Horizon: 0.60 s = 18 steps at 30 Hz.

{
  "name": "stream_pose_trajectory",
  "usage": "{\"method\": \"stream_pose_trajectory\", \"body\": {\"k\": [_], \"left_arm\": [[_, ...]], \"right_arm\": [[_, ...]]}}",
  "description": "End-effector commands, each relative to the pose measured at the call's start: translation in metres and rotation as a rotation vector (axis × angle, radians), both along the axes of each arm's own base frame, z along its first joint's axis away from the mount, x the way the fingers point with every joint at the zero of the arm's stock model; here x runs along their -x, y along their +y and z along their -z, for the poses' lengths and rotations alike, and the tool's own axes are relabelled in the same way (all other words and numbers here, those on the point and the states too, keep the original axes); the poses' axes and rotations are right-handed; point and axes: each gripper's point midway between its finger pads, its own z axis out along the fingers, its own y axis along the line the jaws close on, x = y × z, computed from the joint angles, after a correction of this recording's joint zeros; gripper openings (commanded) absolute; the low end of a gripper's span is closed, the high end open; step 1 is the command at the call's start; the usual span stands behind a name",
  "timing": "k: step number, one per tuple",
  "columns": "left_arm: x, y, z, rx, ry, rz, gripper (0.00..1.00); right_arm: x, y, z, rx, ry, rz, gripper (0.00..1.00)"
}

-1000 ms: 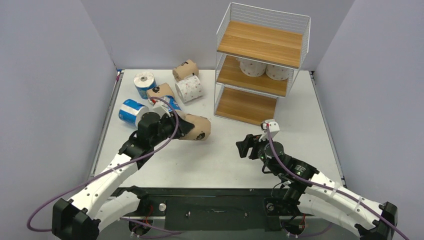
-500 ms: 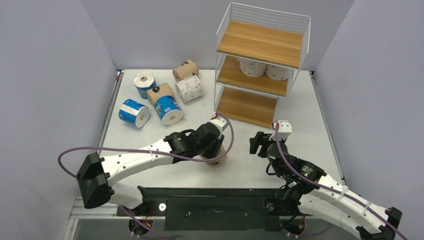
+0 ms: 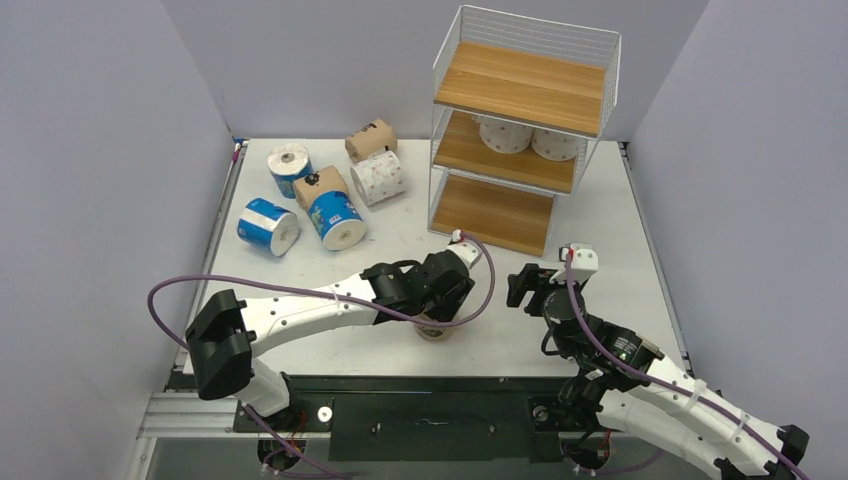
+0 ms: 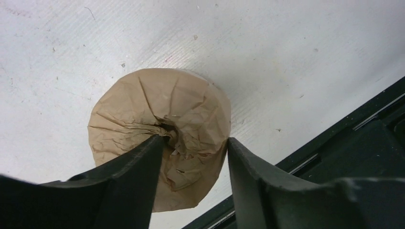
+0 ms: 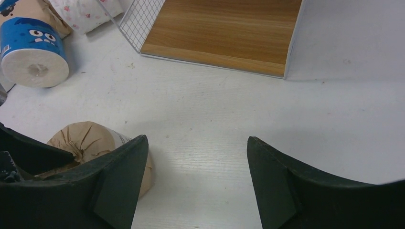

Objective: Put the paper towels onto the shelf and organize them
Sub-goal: Adjust the paper towel at the center of the board.

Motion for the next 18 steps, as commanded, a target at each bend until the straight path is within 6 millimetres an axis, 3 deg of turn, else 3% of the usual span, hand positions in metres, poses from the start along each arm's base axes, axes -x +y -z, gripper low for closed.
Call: {"method": "stream_pose_trajectory", "body": {"k": [1,4,7,10,11,12,13,14,15,16,17,18], "left_arm": [[-0.009,-0.013,-0.024,0.046,-0.065,0.0,0.53],[-0.011,-0.009,-0.035,0.08,-0.097,-0.018,0.66],[-0.011,-0.003,-0.061,0.156,-0.139,-0.042,0.75],[-0.011,0.004,-0.08,0.246,-0.173,-0.074,0.89],[-0.01,0.011,-0.099,0.308,-0.202,-0.089,0.92],[-0.01,0.014,-0.097,0.331,-0.207,-0.106,0.96],[-0.012,0.019,-0.117,0.402,-0.245,-0.133,1.0],[-0.011,0.026,-0.108,0.41,-0.246,-0.154,0.97],[-0.013,0.034,-0.129,0.494,-0.291,-0.188,0.97],[-0.012,0.043,-0.114,0.494,-0.291,-0.211,0.97],[-0.014,0.054,-0.136,0.587,-0.339,-0.25,0.96],[-0.012,0.062,-0.117,0.58,-0.334,-0.269,0.96]], "right_arm": [[-0.004,0.0,-0.006,0.0,0.002,0.026,0.73],[-0.006,0.001,-0.003,0.002,0.012,0.034,0.77],[-0.005,0.004,-0.007,-0.04,0.011,0.029,0.82],[-0.005,0.018,-0.012,-0.114,0.034,-0.027,0.84],[-0.004,0.023,-0.013,-0.126,0.045,-0.045,0.84],[-0.004,0.033,-0.015,-0.148,0.069,-0.083,0.84],[0.0,0.042,-0.014,-0.164,0.096,-0.132,0.84],[-0.002,0.049,-0.016,-0.166,0.114,-0.155,0.84],[0.003,0.061,-0.016,-0.18,0.142,-0.216,0.84],[0.002,0.069,-0.016,-0.168,0.168,-0.245,0.84],[0.005,0.079,-0.015,-0.173,0.197,-0.293,0.84],[0.004,0.086,-0.014,-0.153,0.226,-0.314,0.84]]}}
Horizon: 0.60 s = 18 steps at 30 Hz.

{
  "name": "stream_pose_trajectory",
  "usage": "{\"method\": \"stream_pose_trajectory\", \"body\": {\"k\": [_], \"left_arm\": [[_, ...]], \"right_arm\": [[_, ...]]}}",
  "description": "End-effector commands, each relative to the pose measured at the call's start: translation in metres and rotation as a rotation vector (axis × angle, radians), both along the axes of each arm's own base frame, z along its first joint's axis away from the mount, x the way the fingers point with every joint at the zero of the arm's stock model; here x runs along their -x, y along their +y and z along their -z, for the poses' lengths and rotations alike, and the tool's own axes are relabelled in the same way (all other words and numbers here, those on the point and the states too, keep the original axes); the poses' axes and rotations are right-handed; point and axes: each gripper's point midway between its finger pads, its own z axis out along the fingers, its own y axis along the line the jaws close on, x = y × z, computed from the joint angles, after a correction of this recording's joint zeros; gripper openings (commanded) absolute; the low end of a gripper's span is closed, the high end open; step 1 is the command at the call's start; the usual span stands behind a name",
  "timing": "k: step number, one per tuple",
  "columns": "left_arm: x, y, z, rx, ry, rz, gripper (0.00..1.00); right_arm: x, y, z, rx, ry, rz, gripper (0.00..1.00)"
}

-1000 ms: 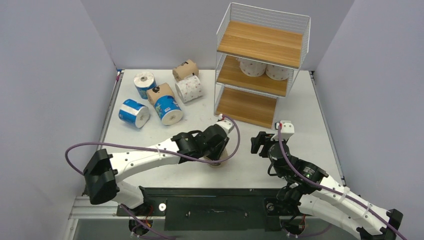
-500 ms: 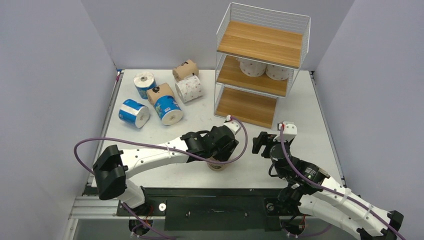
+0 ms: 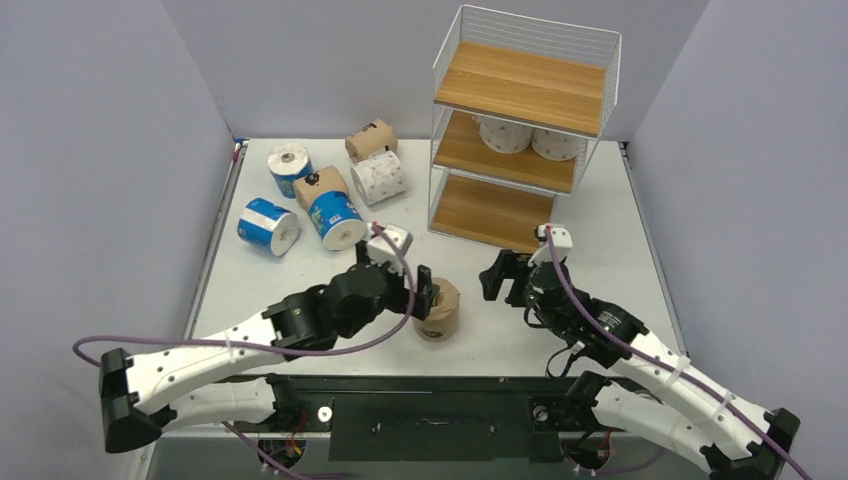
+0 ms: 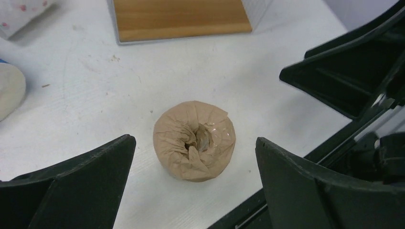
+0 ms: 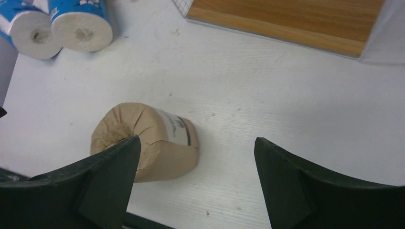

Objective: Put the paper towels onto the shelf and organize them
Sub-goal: Adjust the paper towel at the center of the board, then pick up the paper towel from the center of the board.

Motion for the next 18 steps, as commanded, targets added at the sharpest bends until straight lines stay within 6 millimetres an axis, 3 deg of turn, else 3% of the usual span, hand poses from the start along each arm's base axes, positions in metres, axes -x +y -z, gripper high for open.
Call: {"method": "stream_pose_trajectory", "body": {"k": [1,2,3,4,5,6,9,13,18], "left_arm": [[-0.01,0.031,-0.033,0.289,-0.112,-0.156,0.96],[-0.009,0.039,-0.013,0.277,-0.106,-0.167,0.96],[-0.008,0.047,-0.026,0.357,-0.132,-0.18,0.96],[-0.006,0.052,-0.008,0.349,-0.125,-0.184,0.96],[-0.003,0.058,-0.017,0.413,-0.14,-0.189,0.96],[-0.001,0.063,0.0,0.401,-0.13,-0.193,0.96],[0.004,0.077,0.014,0.456,-0.129,-0.212,0.96],[0.007,0.09,0.021,0.517,-0.152,-0.23,0.96],[0.008,0.102,0.016,0.566,-0.208,-0.243,0.96]], "right_arm": [[0.009,0.054,-0.019,-0.076,0.092,-0.227,0.84],[0.008,0.059,-0.009,-0.047,0.127,-0.242,0.84],[0.007,0.063,-0.011,-0.046,0.137,-0.254,0.84],[0.005,0.066,-0.002,-0.021,0.163,-0.256,0.83],[0.004,0.068,-0.001,-0.018,0.169,-0.261,0.83],[0.002,0.071,0.005,-0.003,0.189,-0.266,0.83],[0.0,0.082,0.015,0.011,0.231,-0.296,0.82],[0.0,0.094,0.027,0.03,0.28,-0.325,0.82],[-0.005,0.1,0.04,0.062,0.311,-0.321,0.81]]}}
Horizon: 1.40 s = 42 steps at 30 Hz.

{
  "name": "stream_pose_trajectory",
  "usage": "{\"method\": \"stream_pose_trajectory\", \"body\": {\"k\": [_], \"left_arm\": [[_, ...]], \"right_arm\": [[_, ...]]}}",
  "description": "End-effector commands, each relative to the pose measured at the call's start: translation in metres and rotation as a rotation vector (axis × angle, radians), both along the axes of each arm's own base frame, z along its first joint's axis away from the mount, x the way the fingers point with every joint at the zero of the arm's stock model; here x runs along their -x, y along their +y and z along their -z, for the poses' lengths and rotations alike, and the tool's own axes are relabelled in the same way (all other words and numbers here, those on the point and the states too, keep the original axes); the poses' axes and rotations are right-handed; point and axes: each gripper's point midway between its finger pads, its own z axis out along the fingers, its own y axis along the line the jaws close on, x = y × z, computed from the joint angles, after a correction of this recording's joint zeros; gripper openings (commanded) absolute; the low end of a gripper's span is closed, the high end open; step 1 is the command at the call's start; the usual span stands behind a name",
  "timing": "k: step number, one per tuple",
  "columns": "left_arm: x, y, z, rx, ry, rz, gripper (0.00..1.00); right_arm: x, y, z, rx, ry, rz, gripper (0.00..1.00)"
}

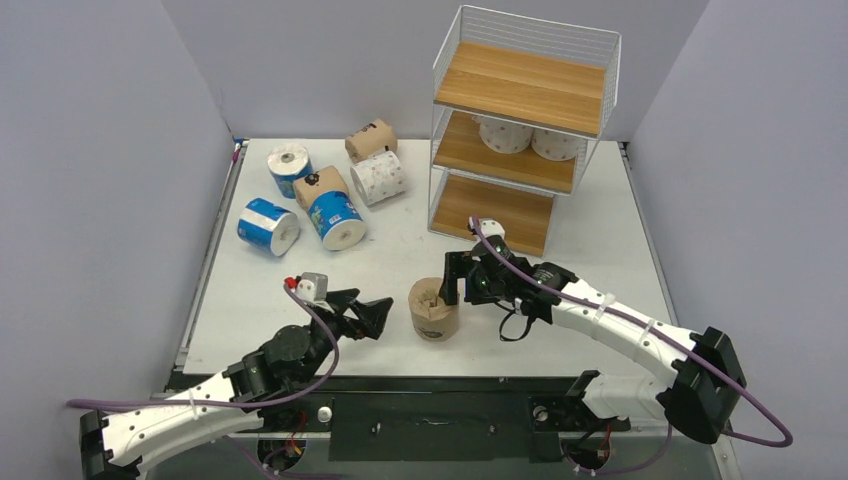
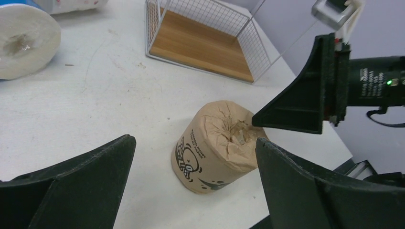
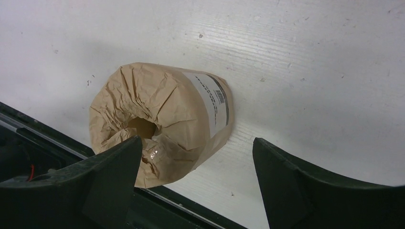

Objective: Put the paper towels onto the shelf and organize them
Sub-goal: Pick up the paper towel from the center of the board.

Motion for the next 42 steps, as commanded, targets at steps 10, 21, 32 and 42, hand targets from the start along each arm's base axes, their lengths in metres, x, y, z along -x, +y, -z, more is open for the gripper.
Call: {"method": "stream_pose_trajectory", "body": {"k": [10,21,32,42], "left_arm": [[-0.006,0.004,-0.016,0.079,-0.041,-0.042,0.96],[-0.005,0.002,-0.013,0.076,-0.034,-0.033,0.96],[-0.004,0.0,-0.011,0.075,-0.021,-0.021,0.96],[-0.006,-0.007,-0.022,0.075,-0.051,-0.012,0.96]], "right_arm": [[-0.014,0.024,0.007,0.009,0.021,-0.021,0.73],[-0.012,0.033,0.021,0.03,0.053,-0.039,0.65],[-0.007,0.036,0.025,0.053,0.057,-0.055,0.54],[-0.01,0.018,-0.006,0.054,-0.013,-0.004,0.33]]}}
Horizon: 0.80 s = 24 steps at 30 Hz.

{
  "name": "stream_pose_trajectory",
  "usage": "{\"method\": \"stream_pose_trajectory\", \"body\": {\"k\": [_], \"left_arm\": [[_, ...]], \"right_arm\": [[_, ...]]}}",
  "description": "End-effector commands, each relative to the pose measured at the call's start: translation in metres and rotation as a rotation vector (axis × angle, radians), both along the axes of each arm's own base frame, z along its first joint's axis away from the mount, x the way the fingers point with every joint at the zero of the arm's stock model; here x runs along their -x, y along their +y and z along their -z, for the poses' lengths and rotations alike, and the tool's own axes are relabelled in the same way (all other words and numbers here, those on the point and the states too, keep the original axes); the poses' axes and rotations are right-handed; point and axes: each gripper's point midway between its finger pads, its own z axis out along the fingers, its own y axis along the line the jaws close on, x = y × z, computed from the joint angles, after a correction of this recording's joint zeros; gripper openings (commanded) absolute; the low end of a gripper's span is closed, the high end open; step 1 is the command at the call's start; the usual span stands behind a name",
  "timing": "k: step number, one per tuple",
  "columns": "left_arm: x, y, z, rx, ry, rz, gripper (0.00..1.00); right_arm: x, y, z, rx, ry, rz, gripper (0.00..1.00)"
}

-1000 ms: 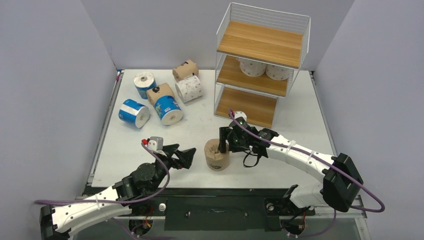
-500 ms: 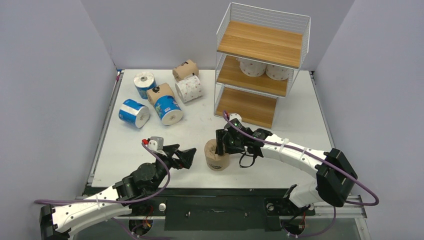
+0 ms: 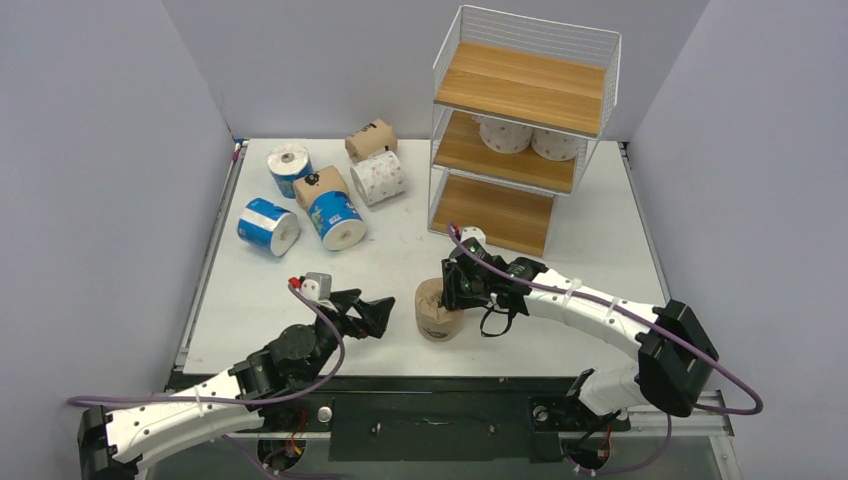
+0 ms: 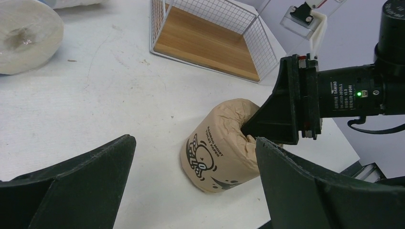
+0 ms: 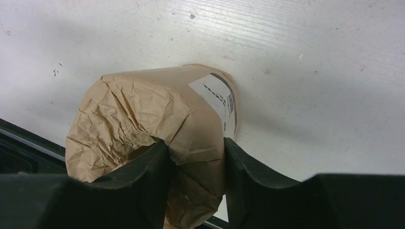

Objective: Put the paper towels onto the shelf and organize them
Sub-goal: Pick up the paper towel from the center of the board.

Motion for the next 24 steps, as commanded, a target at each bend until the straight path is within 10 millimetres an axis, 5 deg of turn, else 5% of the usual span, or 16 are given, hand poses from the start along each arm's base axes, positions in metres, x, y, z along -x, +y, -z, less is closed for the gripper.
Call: {"method": "stream_pose_trajectory", "body": {"k": [1,7,11,24], "left_arm": [[-0.003,-0.007,-0.027,0.05,-0.054,0.012,0.96],[-0.009,-0.019,-0.055,0.034,-0.11,0.023,0.96],[-0.016,-0.027,-0.083,0.039,-0.17,0.014,0.96],[-0.075,-0.069,-0.221,0.201,-0.368,0.014,0.96]], "right_arm": [[-0.011,-0.005,-0.052,-0.056,-0.119,0.036,0.32],[-0.013,-0.024,-0.089,-0.078,-0.187,0.074,0.29],[-0.018,-0.043,-0.14,-0.09,-0.282,0.111,0.28],[-0.024,-0.122,-0.302,-0.082,-0.545,0.261,0.29]]}}
